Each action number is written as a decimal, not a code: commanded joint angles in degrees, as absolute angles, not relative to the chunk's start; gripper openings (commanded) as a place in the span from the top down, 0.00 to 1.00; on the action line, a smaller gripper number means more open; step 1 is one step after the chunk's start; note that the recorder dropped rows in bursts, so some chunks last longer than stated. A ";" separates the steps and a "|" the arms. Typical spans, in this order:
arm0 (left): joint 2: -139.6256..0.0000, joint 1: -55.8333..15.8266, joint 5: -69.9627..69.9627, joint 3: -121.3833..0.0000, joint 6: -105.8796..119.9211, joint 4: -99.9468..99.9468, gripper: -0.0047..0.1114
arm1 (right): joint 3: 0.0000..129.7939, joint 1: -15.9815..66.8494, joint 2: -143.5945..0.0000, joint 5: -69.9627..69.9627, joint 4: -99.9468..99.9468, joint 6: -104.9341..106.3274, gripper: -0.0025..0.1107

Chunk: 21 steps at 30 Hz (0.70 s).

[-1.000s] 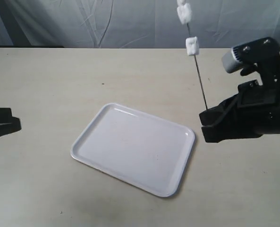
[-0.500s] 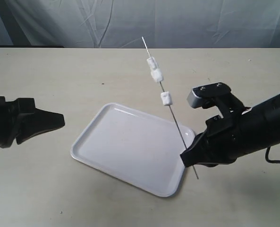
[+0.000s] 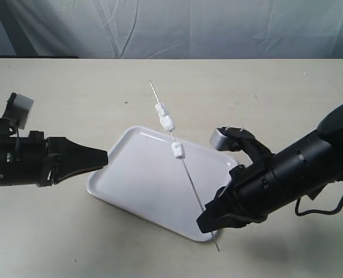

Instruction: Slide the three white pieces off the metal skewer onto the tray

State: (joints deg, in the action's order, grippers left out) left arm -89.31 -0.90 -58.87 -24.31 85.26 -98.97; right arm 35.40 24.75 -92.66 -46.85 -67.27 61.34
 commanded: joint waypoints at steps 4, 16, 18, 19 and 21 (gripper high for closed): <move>-96.43 -1.27 -68.36 -29.39 88.51 -99.95 0.75 | 35.15 26.01 -95.34 -50.96 -74.24 66.18 0.98; -104.59 -1.27 -65.25 -35.71 83.99 -99.95 0.75 | 35.15 34.59 -98.45 -42.95 -86.15 69.45 0.98; -106.00 -1.27 -65.53 -37.95 84.87 -99.95 0.75 | 35.15 36.27 -98.85 -42.01 -87.35 69.35 0.98; -106.43 -1.27 -65.69 -38.68 84.87 -99.95 0.75 | 35.15 36.91 -98.98 -41.38 -88.91 69.19 0.98; -107.43 -1.27 -65.69 -40.38 85.52 -99.95 0.75 | 35.15 39.04 -99.62 -39.92 -97.07 69.44 0.98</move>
State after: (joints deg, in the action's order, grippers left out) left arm -106.62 -0.90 -65.07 -39.09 84.66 -99.06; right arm 35.40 37.71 -99.34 -40.96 -91.42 68.55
